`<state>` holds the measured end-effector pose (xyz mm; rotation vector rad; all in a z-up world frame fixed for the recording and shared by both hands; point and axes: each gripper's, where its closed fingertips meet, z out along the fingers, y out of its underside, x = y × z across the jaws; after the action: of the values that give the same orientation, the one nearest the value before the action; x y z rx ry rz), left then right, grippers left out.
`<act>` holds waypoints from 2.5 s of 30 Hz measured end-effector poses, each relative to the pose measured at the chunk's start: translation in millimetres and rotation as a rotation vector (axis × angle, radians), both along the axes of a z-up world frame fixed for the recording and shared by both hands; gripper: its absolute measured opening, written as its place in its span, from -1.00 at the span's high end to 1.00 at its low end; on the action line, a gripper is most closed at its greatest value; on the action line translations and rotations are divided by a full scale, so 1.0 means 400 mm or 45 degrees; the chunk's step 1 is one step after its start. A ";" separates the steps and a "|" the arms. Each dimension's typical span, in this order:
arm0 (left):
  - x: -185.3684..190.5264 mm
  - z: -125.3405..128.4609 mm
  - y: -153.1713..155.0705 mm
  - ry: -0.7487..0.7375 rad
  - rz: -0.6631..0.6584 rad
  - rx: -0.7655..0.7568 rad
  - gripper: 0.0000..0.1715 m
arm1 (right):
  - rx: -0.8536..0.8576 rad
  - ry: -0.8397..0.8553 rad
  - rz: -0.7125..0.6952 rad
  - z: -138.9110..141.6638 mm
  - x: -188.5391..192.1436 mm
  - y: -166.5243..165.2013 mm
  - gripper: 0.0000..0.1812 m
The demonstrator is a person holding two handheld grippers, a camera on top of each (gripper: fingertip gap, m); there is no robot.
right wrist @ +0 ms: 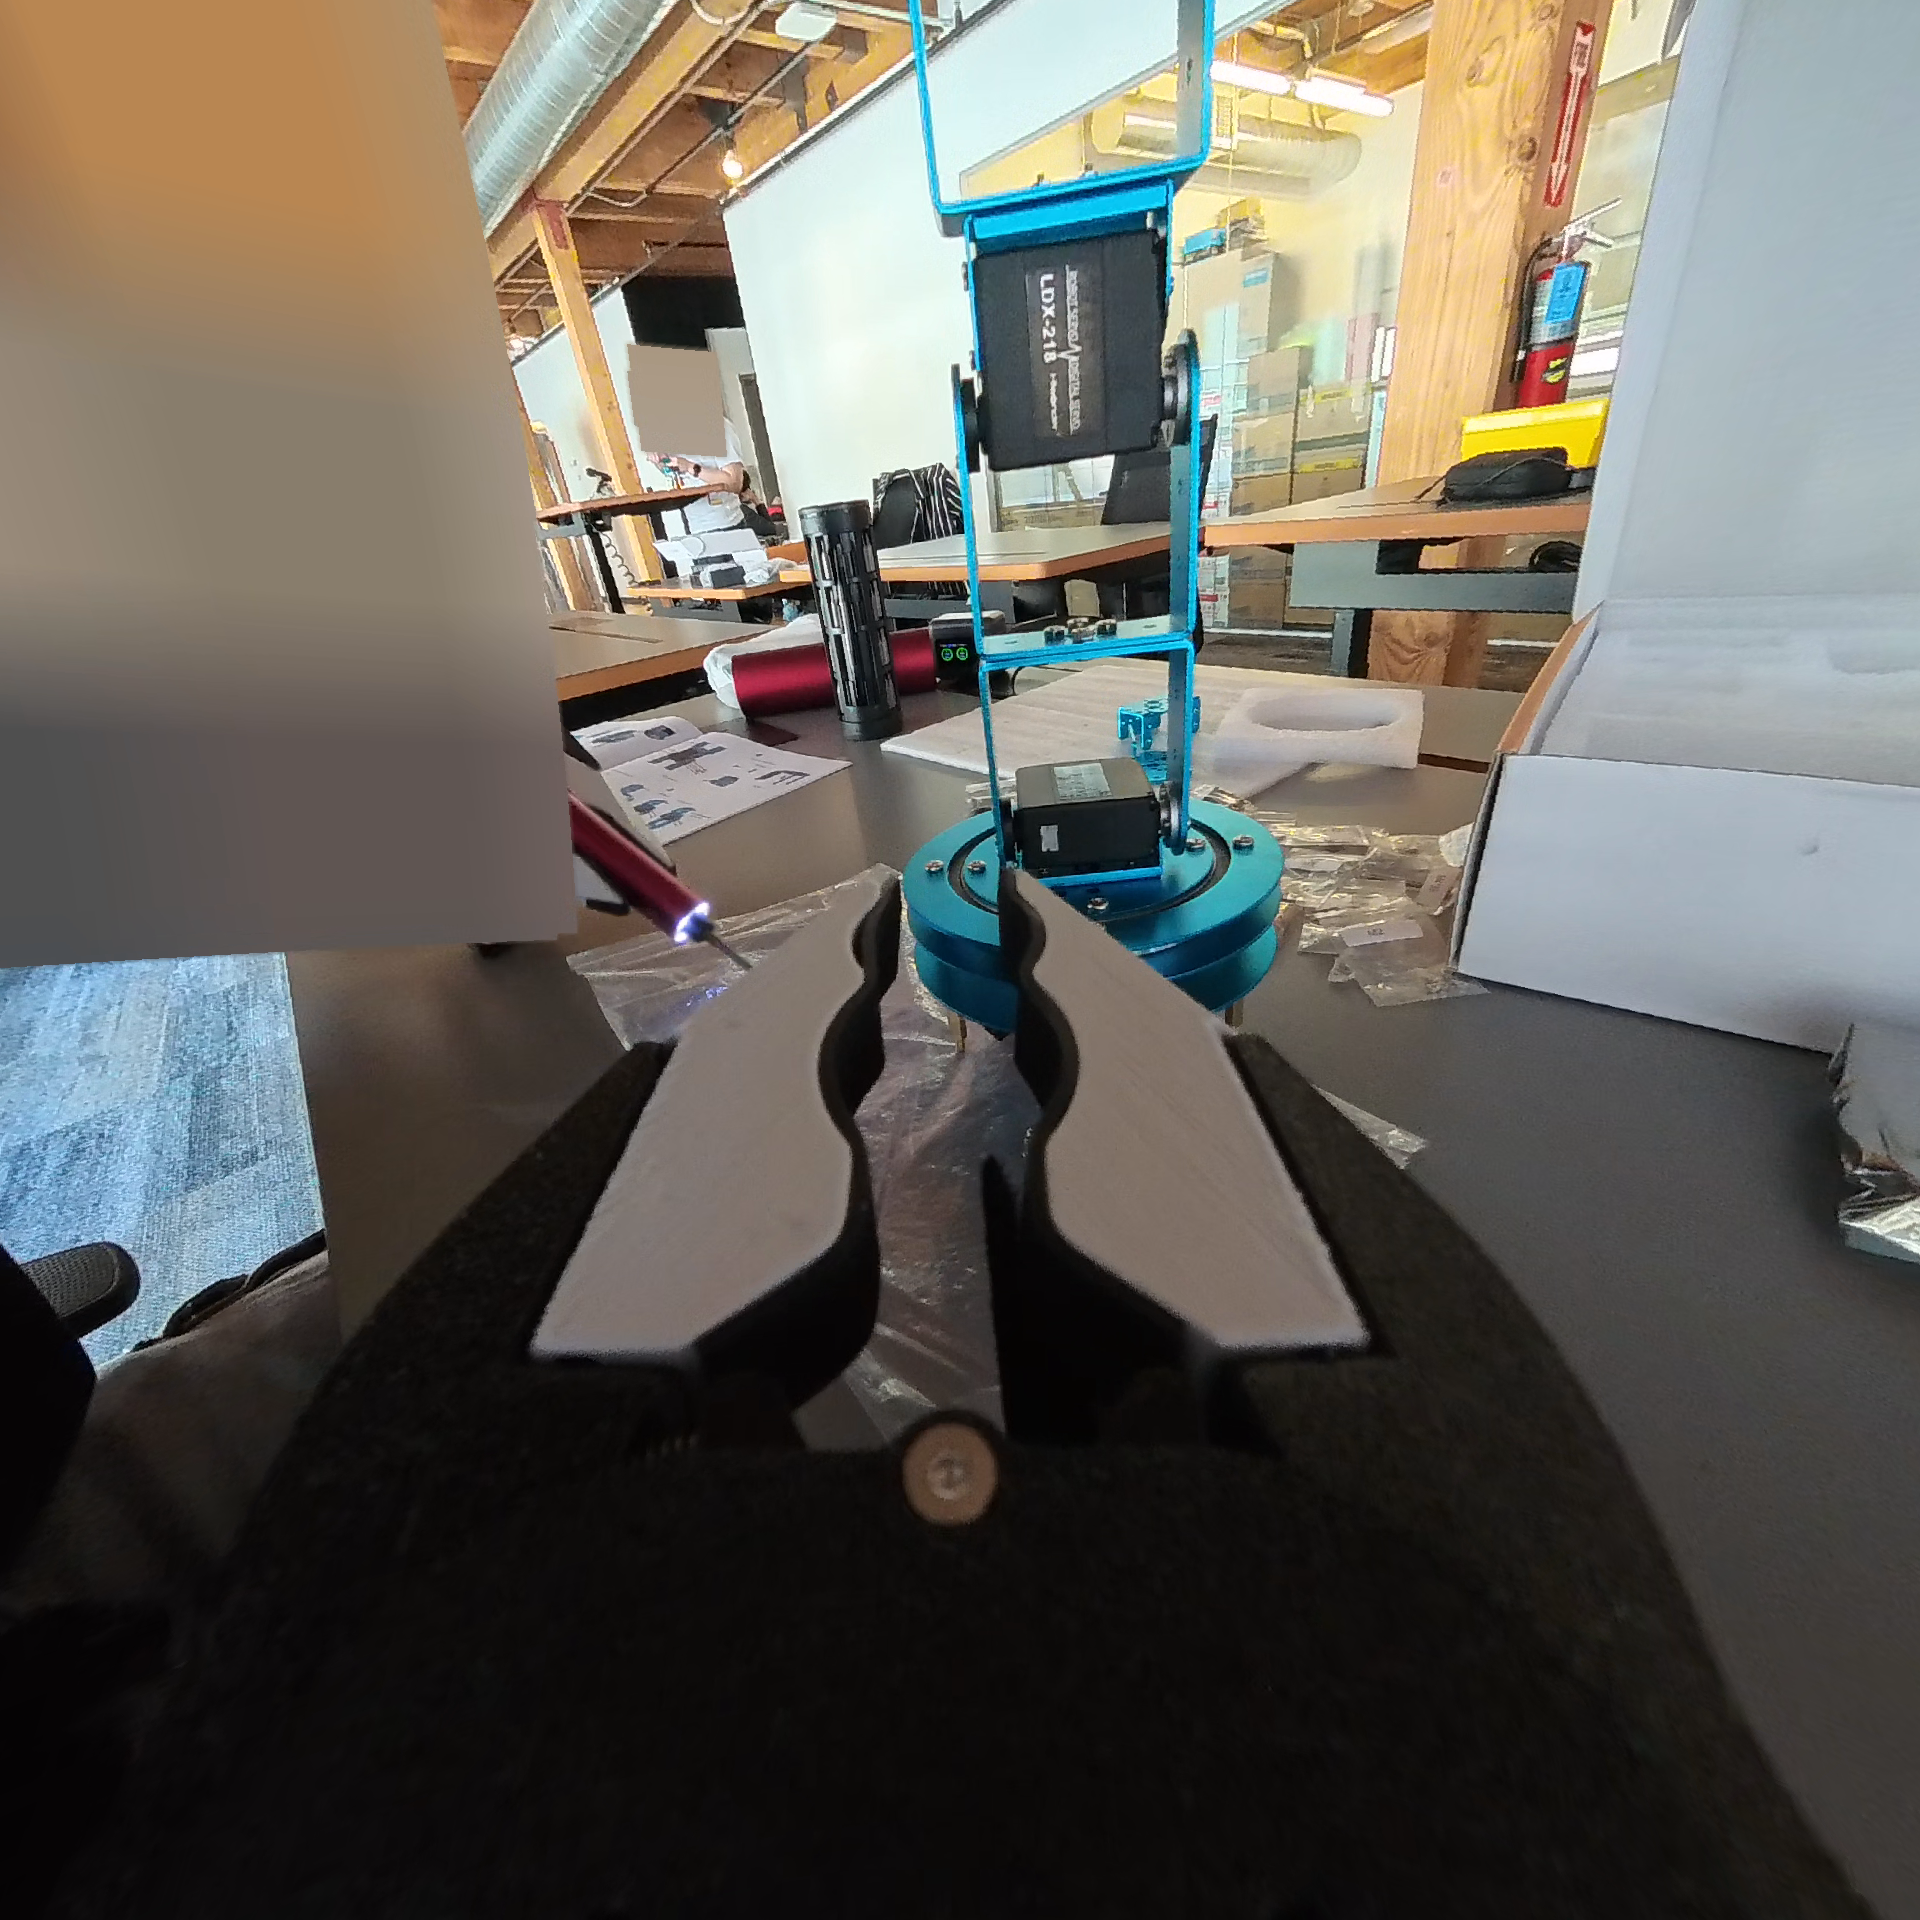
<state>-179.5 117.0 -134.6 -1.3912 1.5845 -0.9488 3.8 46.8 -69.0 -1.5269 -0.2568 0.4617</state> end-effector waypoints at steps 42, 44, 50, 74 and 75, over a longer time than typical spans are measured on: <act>0.009 0.157 -0.063 -0.366 0.110 -0.699 0.75 | -0.196 -0.267 0.168 -0.066 -0.328 0.114 0.81; 0.011 0.156 -0.065 -0.360 0.112 -0.674 0.75 | -0.192 -0.249 0.175 -0.062 -0.329 0.112 0.83; 0.015 0.160 -0.076 -0.361 0.102 -0.657 0.75 | -0.193 -0.230 0.167 -0.060 -0.325 0.113 0.94; -0.013 0.215 -0.125 -0.479 -0.214 -1.118 0.75 | 0.291 -0.233 0.457 0.046 -0.356 -0.006 0.99; -0.013 0.212 -0.127 -0.467 -0.219 -1.121 0.75 | 0.293 -0.239 0.463 0.045 -0.359 -0.008 0.98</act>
<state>-184.7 66.2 -49.7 -1.5061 1.0340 -2.0322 -139.6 43.6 -50.9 -1.3003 -0.7183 0.5534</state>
